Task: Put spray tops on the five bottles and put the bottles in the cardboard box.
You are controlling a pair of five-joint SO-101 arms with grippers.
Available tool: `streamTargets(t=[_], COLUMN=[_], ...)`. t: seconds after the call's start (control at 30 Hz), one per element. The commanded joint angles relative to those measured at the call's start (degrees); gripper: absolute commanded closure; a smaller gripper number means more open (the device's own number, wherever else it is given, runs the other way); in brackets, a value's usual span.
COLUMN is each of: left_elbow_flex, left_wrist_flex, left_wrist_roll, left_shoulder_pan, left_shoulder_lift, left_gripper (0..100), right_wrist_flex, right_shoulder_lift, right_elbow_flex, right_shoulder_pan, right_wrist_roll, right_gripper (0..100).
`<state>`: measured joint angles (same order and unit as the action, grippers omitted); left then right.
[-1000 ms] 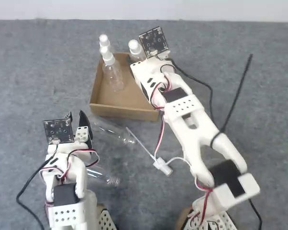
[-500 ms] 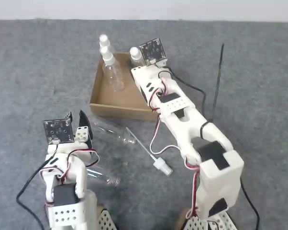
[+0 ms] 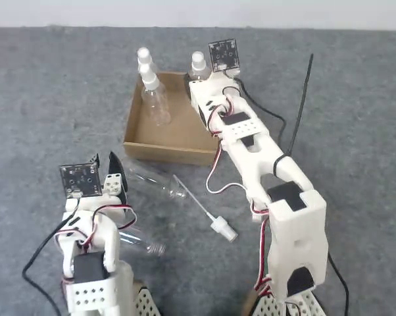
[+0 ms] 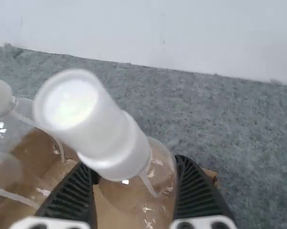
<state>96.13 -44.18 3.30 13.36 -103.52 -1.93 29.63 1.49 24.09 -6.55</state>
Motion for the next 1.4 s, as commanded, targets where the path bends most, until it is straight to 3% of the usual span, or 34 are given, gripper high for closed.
streamTargets(t=[0.0, 0.17, 0.4, 0.63, 0.9, 1.37], left_elbow_flex=[-0.8, -0.7, -0.7, -0.7, -0.7, -0.7], left_wrist_flex=[-0.1, -0.1, -0.1, 0.1, 0.1, 0.1], left_wrist_roll=[0.5, 0.5, 0.5, 0.5, 0.5, 0.5], left_shoulder_pan=[0.4, 0.4, 0.4, 0.4, 0.4, 0.4], left_shoulder_lift=[-1.1, -1.1, -1.1, -1.1, -1.1, -1.1], left_gripper=[91, 91, 91, 91, 91, 91], right_wrist_flex=[-1.9, -1.9, -4.4, -5.9, -6.1, -20.1], right_shoulder_lift=[-1.5, -1.4, -1.5, -1.9, -3.2, -11.4], right_elbow_flex=[-5.0, -5.0, -4.8, -4.8, -4.6, -4.6], right_shoulder_pan=[-1.3, -1.3, -1.3, -1.0, -1.0, 0.7], right_wrist_roll=[-0.5, -0.2, -0.4, -0.1, 0.0, -0.4], right_gripper=[98.9, 98.0, 83.4, 77.2, 75.7, 75.8])
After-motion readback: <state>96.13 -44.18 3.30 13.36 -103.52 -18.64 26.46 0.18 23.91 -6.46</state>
